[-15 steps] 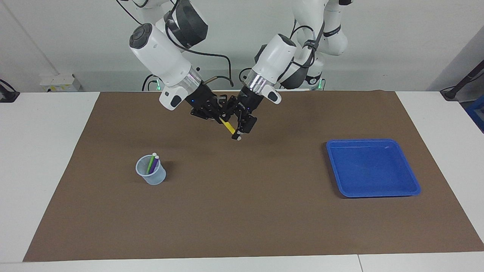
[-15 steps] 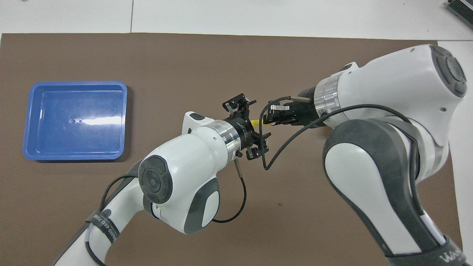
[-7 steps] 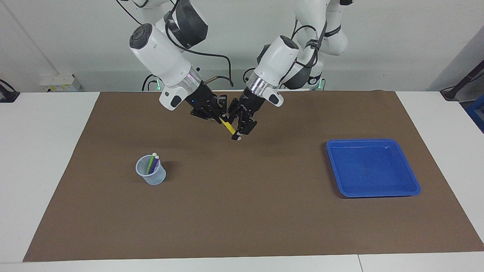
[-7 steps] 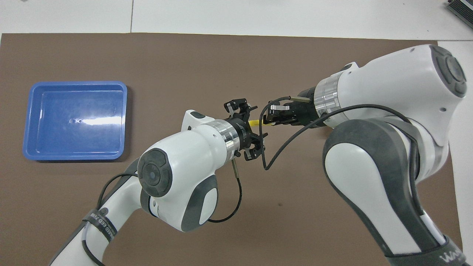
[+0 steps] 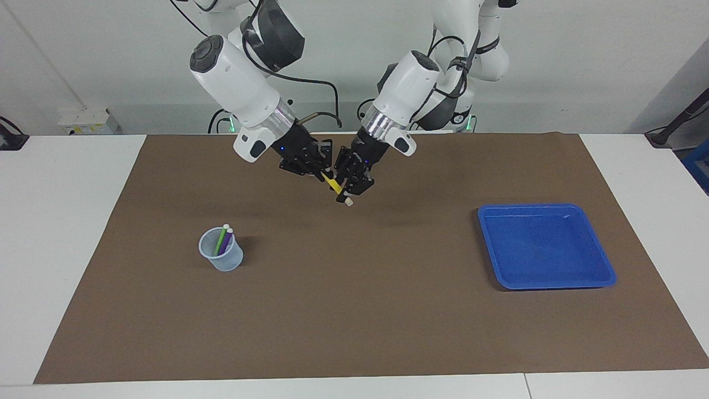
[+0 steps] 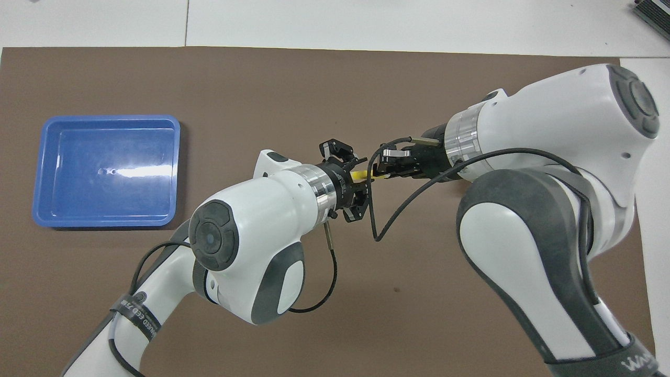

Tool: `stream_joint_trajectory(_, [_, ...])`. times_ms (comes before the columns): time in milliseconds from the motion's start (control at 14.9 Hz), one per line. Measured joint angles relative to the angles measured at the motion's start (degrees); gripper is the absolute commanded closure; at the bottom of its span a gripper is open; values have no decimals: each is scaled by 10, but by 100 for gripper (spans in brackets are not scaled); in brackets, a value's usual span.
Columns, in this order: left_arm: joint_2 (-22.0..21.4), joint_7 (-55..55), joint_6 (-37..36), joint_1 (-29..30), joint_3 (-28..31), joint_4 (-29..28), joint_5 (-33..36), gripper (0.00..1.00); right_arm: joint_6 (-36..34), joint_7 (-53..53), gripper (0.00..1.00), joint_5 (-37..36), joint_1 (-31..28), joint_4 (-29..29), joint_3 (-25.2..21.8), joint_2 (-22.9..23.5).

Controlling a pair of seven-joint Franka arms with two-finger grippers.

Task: Right arm passes pens to left for tray arrangement
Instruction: 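Close the left gripper on the yellow pen held by the right gripper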

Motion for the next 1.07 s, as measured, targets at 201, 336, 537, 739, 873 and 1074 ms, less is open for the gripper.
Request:
stream_joint_trajectory(201, [-6,11,-32,0,1,8,0,100,4,0,100,0,0,0,0,0])
stream_joint_trajectory(336, [-8,12,-40,0,2,10,0,100,4,0,100,0,0,1,0,-1])
stream_joint_trajectory(537, [-9,13,-41,0,2,10,0,100,4,0,100,0,0,1,0,-1])
stream_joint_trajectory(739, [-9,15,-42,0,2,10,2,100,4,0,92,0,0,1,0,-1])
stream_joint_trajectory(873, [-9,32,-48,1,3,13,3,100,3,-5,80,1,0,1,1,-2])
stream_joint_trajectory(1074, [-10,87,-84,16,2,25,2,100,7,-11,57,7,0,1,3,0])
